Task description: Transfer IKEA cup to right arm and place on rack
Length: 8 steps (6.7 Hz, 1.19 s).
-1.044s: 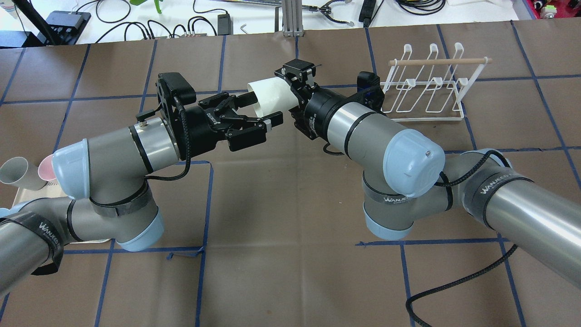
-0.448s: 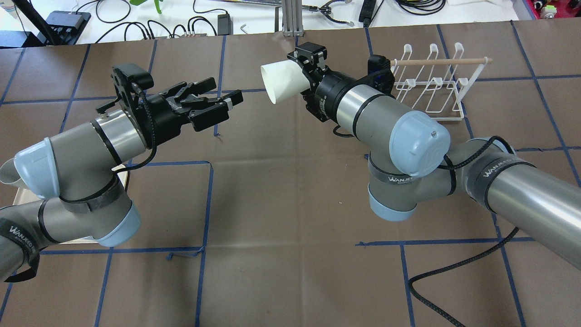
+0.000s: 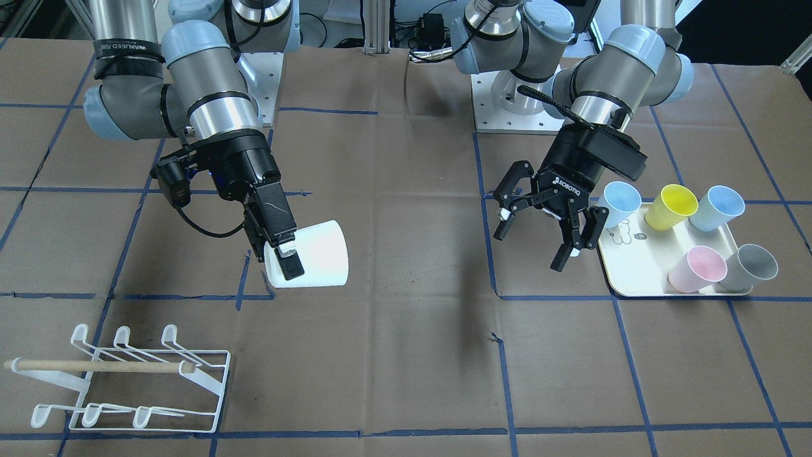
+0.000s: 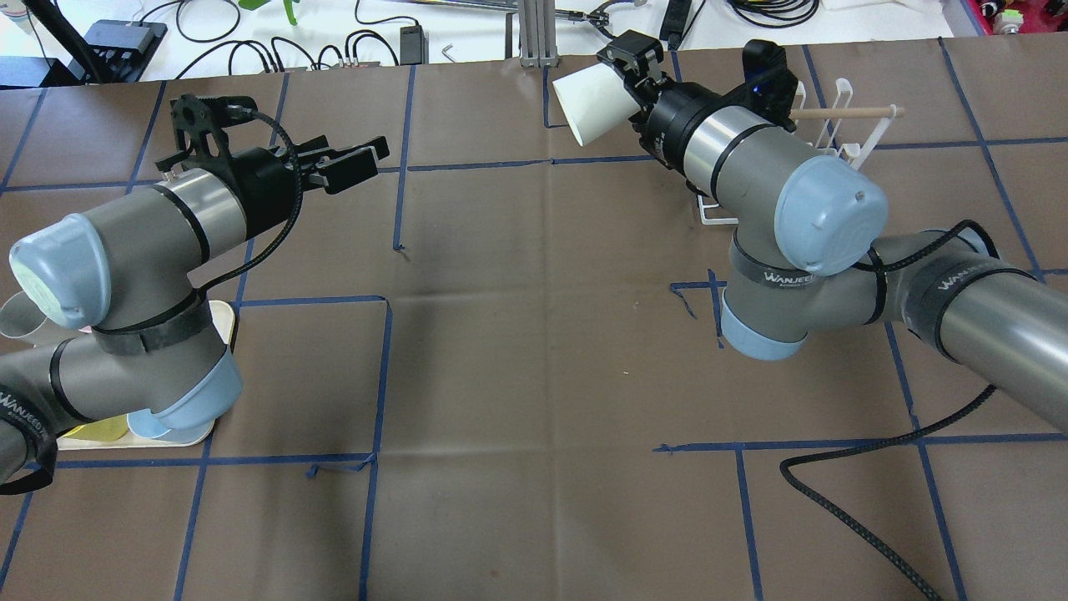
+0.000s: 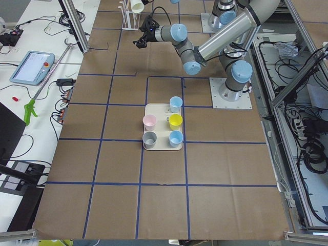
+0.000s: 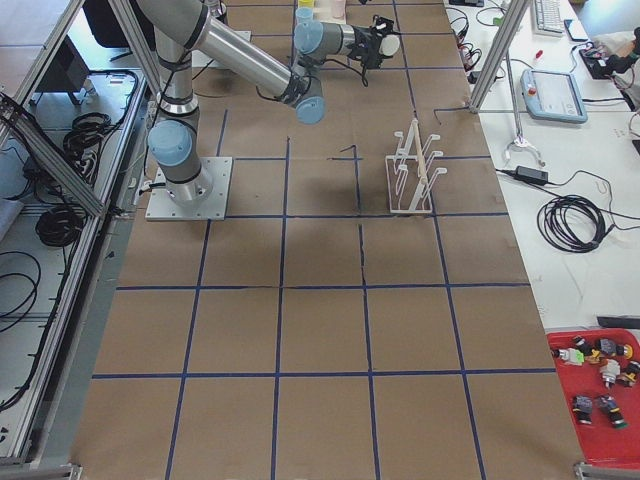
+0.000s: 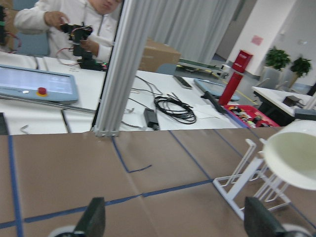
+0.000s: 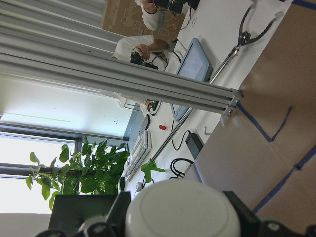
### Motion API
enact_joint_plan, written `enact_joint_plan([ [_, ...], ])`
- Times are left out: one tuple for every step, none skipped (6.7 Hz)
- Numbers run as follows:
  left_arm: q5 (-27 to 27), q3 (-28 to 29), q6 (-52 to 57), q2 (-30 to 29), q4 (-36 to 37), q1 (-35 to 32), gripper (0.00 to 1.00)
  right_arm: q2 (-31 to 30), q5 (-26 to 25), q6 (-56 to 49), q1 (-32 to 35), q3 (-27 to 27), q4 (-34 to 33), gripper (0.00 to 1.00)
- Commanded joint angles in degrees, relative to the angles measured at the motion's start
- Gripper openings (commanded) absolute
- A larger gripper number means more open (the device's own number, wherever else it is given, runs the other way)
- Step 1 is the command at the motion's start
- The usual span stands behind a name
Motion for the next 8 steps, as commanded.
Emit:
enact_joint_plan([
  [18.15,12.53,-0.91,0.17,-28.94,-6.75,0.99,1.90,-2.05,-22.48,-3.64,-1.04,-0.09,0.11],
  [25.54,21.57,-0.91,-0.35,-47.31,-9.23,0.99,2.25,-3.88,-31.74,-4.70,-1.13,-0.09,0.11],
  [28.31,29.83,-0.21,-0.96,-66.02,-9.43,0.99,2.35,-5.12,-39.66,-6.45,-1.83,-0.09,0.10],
  [31.21,36.44,1.53,-1.14,-80.74,-9.43,0.99,2.69,-5.13,-48.01,-8.56,-3.40,-0.09,0.10],
  [33.85,39.21,2.33,0.42,-88.37,-9.43,0.99,4.09,-5.13,-55.75,-9.45,-5.85,-0.09,0.10],
  [33.44,38.97,2.34,1.05,-89.14,-9.78,0.99,6.45,-5.22,-60.52,-9.63,-8.31,-0.35,0.10],
  [33.18,38.88,2.26,1.75,-89.15,-9.78,0.99,10.04,-5.22,-64.58,-10.50,-10.16,-4.36,0.10],
  [31.44,38.36,2.34,3.06,-89.15,-9.87,0.99,12.26,-5.22,-66.27,-10.69,-10.53,-6.57,0.10],
])
